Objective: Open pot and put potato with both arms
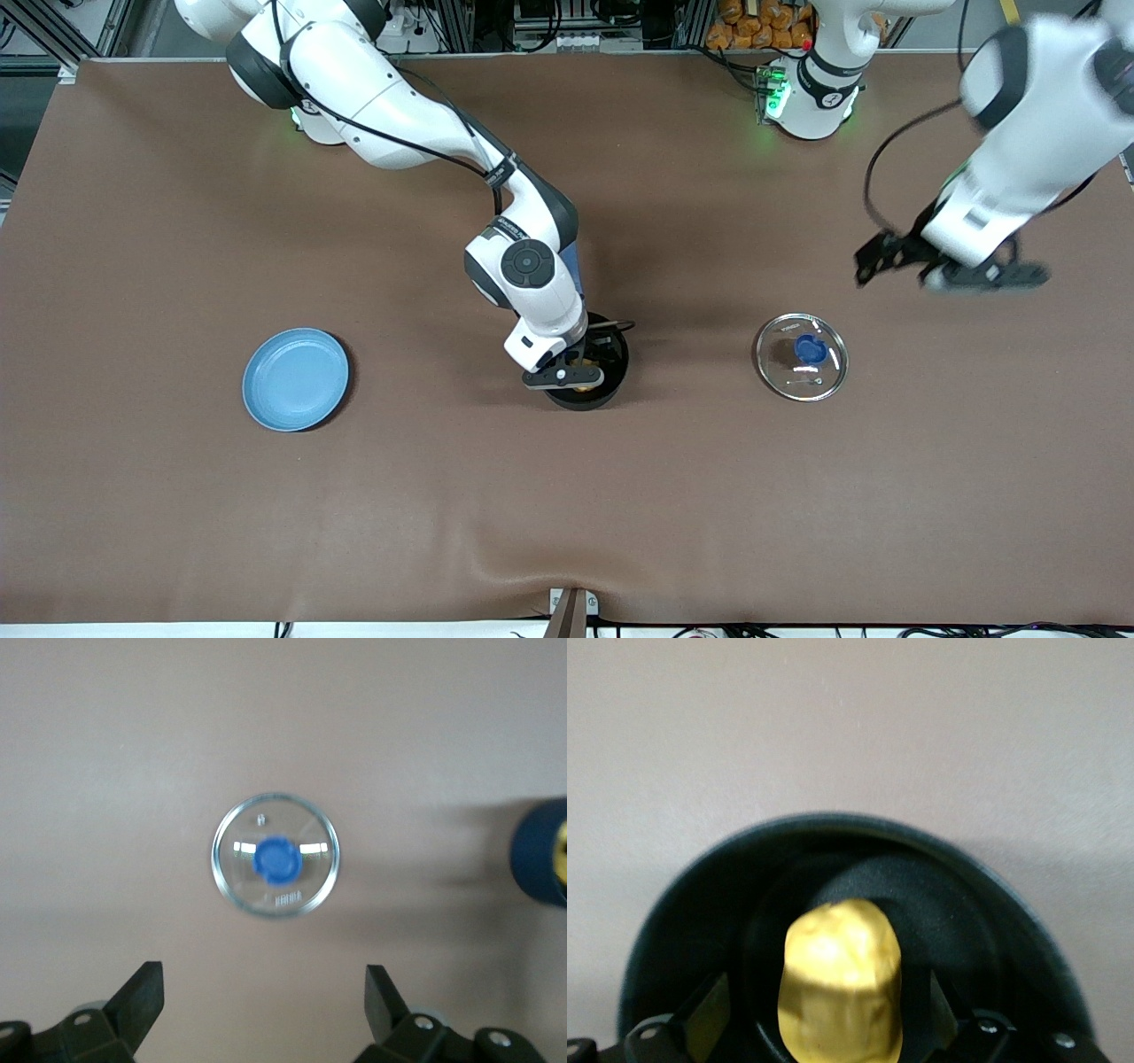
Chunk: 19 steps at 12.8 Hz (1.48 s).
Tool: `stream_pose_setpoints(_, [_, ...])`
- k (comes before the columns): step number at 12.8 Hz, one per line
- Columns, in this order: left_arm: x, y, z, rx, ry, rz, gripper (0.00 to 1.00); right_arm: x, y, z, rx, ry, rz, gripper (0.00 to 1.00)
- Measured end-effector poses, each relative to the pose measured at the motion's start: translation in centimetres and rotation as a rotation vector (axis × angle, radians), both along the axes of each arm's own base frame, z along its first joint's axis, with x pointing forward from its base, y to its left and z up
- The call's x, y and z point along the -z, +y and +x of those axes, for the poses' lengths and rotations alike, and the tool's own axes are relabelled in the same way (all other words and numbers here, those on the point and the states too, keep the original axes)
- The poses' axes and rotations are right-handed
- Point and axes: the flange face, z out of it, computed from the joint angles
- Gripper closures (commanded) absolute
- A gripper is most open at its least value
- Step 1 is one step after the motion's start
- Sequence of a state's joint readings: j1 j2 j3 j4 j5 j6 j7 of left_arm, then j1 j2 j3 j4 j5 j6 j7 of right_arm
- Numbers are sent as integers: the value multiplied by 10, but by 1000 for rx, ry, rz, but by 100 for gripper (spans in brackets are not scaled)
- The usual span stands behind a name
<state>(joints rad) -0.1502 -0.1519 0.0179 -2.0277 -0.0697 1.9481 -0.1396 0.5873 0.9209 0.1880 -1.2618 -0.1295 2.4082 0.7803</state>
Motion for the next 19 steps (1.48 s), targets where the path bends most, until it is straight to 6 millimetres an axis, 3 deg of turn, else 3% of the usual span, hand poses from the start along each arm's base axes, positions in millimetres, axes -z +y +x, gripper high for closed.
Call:
stream_pose_setpoints(2, [-51, 7, -8, -2, 40, 2, 0, -20, -7, 5, 2, 18, -29, 0])
stream_pose_setpoints(4, [-92, 14, -11, -8, 50, 6, 0, -53, -17, 9, 5, 40, -65, 0])
stream_pose_setpoints(6, [-119, 16, -12, -9, 22, 16, 0, -95, -34, 16, 25, 44, -86, 0])
stream_pose_setpoints(8, [-135, 17, -9, -17, 0, 15, 0, -142, -70, 33, 72, 45, -104, 0])
stream_pose_setpoints(11, [-129, 15, 4, -25, 14, 18, 0, -211, -157, 63, 113, 44, -142, 0])
stream_pose_setpoints(14, [-120, 12, 16, -46, 29, 19, 0, -263, -243, 75, 79, 64, -194, 0])
stream_pose_setpoints(16, [-116, 13, 18, -54, 41, 20, 0, -288, -289, 72, 45, 63, -205, 0])
stream_pose_setpoints(19, [-105, 16, 21, -61, 83, 25, 0, -309, -374, 66, 0, 121, -195, 0])
